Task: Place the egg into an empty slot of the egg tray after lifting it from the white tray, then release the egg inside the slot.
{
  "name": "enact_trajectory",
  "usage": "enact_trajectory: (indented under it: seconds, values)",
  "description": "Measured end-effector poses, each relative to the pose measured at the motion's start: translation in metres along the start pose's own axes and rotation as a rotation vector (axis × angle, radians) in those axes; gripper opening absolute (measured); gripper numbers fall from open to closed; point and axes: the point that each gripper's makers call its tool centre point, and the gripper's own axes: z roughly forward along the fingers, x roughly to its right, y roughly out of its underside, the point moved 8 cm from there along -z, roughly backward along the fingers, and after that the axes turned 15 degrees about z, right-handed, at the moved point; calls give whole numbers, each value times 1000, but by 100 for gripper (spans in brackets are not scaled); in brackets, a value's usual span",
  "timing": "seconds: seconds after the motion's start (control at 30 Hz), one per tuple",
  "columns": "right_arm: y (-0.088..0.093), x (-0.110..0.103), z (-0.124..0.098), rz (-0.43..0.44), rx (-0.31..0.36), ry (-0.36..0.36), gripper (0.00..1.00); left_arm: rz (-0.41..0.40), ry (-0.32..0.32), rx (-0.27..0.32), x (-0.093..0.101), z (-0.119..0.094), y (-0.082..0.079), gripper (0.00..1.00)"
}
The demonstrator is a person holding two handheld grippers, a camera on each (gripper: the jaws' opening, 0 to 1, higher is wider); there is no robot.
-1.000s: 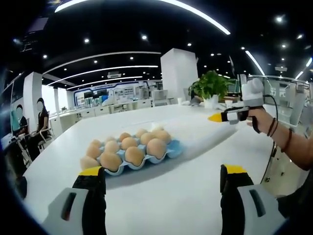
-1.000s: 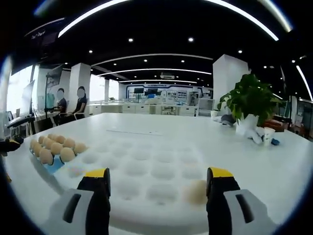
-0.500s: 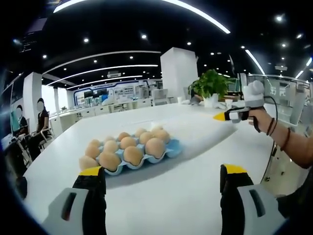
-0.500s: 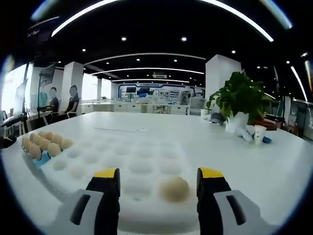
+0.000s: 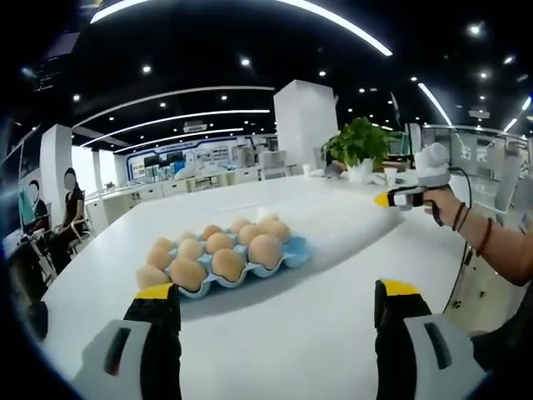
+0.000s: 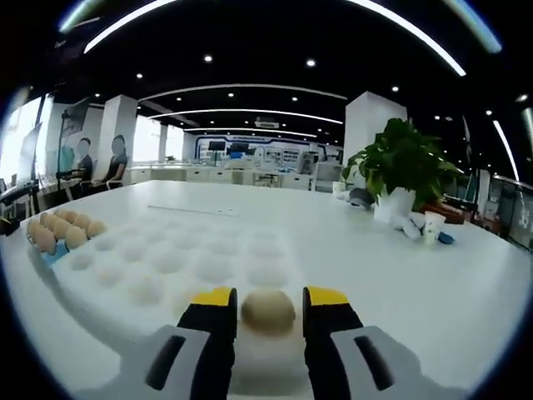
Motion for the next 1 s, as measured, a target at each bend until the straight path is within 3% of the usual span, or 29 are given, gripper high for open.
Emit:
enact_trajectory:
  seconds: [0.17, 0.6, 1.0]
  values:
    - [4, 4, 2, 112, -16, -20, 30, -3, 1, -12, -1, 0, 4, 98]
    - [1, 4, 4, 100, -36, -53, 27, 2, -10, -11, -6, -5, 5, 97]
    - [1, 7, 3, 152, -37, -66, 27, 1, -11, -6, -6, -7, 7, 97]
